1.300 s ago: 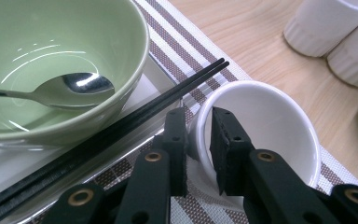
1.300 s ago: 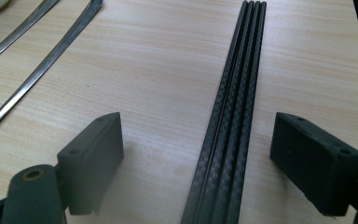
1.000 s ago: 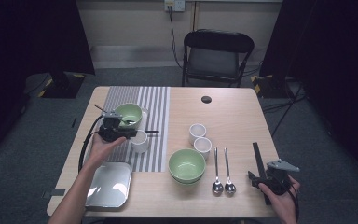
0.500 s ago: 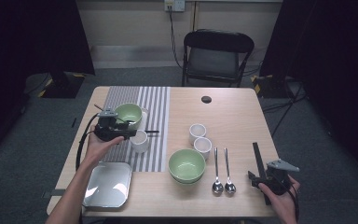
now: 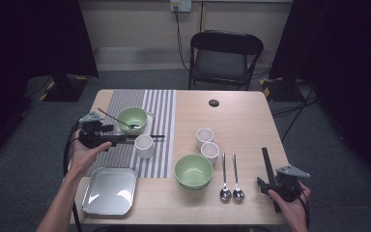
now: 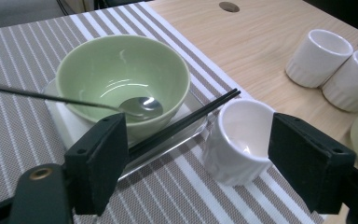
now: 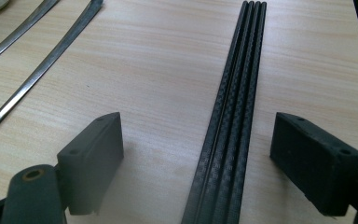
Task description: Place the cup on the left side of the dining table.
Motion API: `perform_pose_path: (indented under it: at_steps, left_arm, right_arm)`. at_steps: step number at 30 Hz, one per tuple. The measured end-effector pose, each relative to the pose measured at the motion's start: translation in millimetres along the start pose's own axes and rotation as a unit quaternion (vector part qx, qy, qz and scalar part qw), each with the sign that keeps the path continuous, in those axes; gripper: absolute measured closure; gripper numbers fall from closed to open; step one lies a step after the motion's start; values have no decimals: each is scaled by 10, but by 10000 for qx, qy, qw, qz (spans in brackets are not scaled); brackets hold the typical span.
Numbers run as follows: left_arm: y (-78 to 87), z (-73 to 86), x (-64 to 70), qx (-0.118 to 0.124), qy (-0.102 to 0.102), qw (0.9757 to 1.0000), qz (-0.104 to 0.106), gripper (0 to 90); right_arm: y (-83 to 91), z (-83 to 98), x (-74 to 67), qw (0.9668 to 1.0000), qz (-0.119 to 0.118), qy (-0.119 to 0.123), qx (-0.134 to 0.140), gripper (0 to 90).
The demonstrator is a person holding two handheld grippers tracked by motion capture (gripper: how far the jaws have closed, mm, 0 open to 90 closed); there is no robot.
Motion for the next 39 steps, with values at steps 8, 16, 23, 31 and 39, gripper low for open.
perform_pose_path:
  at_steps: [8,16,23,31,39]
  left_arm:
    - [173,252,-218,-162,136,9992,-331,218]
    - [320,457,-402,-258,160,9979,-572,171]
    - [474,622,-514,-208,254,9964,-777,189]
    - [528,973,-659,-540,473,9922,-1022,181]
    - [457,1292,-751,-781,632,9878,-1186,182]
  right_arm:
    - [0,0,0,10000,-1,0,-1,164]
    - [0,0,0,10000,1,-2,-2,164]
    - [0,0,0,10000,1,-3,-2,164]
    - [0,0,0,10000,1,-3,-1,164]
    - [-1,-1,1,10000,-1,0,-1,164]
Point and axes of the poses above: each handheld gripper's, and its own axes: y roughly backward along the jaws, z roughly out of its underside, x roughly to its right, the point moved 10 cm from there along -y, roughly forward along the jaws, and after that the axes turned 3 degrees about x, right-handed, at the moved point
